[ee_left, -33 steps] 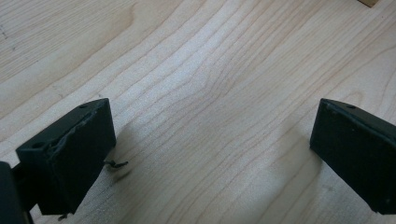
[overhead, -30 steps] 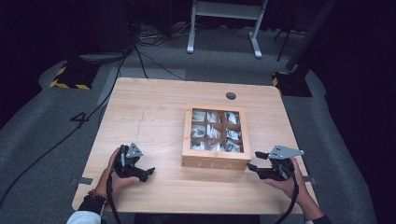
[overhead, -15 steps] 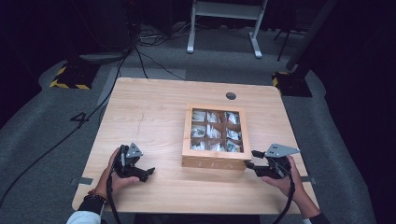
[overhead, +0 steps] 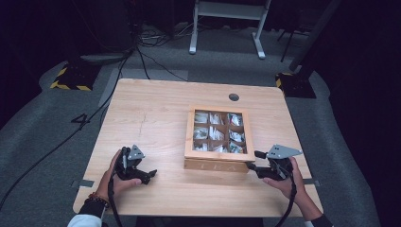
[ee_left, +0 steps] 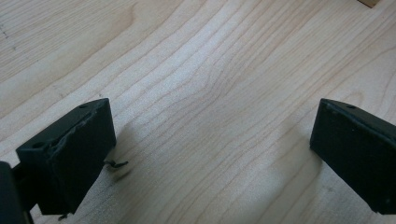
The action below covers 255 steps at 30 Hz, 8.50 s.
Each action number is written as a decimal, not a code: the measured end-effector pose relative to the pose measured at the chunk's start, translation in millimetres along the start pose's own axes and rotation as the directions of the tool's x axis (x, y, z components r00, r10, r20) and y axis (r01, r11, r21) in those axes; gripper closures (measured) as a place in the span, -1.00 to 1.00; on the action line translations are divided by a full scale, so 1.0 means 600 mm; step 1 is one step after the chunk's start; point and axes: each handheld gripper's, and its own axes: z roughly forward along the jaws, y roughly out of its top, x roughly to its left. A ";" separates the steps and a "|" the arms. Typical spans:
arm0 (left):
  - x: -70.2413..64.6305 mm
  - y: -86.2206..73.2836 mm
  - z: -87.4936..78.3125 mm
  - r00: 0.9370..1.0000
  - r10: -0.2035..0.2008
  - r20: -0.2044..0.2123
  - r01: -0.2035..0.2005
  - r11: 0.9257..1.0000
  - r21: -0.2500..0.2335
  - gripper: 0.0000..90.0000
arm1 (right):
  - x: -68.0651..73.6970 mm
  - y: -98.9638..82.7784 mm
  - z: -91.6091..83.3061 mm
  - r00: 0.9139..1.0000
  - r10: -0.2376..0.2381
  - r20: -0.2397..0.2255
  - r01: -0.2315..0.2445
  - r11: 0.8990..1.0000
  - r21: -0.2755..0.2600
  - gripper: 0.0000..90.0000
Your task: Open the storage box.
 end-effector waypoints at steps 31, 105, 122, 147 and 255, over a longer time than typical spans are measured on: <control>-0.078 0.149 -0.035 0.985 0.173 0.004 -0.168 0.960 -0.222 -0.60 | -0.001 0.039 -0.023 0.998 0.053 0.029 -0.051 0.996 -0.070 -0.17; -0.059 0.349 -0.023 0.966 0.260 -0.010 -0.238 0.868 -0.436 0.14 | -0.005 0.076 0.016 0.999 0.047 -0.017 -0.047 0.999 -0.026 -0.07; -0.018 0.402 -0.003 0.990 0.142 0.015 -0.116 0.857 -0.502 0.07 | 0.012 0.081 0.063 0.997 0.036 -0.062 -0.032 0.997 0.065 -0.12; 0.027 0.440 0.086 0.998 0.049 -0.050 -0.064 0.922 -0.381 0.01 | 0.005 0.073 0.053 0.998 0.063 -0.004 -0.062 0.993 0.100 0.09; -0.029 0.048 -0.013 0.981 0.174 -0.085 -0.176 0.984 -0.014 -0.60 | -0.032 0.083 -0.019 0.996 0.046 -0.082 -0.060 0.983 -0.171 0.90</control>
